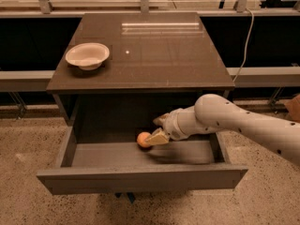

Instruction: Pick orange from top drawer and place on counter

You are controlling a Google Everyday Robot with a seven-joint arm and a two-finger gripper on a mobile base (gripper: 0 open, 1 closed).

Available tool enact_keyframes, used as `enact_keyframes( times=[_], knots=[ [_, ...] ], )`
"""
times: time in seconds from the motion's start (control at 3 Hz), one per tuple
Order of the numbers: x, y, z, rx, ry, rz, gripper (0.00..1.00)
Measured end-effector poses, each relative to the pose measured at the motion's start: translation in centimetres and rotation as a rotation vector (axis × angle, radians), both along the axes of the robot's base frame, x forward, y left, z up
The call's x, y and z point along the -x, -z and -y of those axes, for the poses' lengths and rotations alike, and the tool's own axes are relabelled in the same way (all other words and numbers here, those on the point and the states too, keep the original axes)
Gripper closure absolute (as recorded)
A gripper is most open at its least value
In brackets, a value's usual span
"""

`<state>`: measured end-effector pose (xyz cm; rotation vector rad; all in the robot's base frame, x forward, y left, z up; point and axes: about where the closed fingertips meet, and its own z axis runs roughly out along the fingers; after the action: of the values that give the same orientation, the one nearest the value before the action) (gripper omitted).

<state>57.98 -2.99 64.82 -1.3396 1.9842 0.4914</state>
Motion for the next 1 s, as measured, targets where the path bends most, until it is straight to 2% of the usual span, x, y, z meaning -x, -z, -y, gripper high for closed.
enact_keyframes(
  times=[0.67,1.0],
  knots=[
    [0.3,1.2,-1.5,0.005,-0.072,-0.006,0.34],
    [0.5,1.7,-2.2,0.011,-0.113,-0.016,0.52]
  ],
)
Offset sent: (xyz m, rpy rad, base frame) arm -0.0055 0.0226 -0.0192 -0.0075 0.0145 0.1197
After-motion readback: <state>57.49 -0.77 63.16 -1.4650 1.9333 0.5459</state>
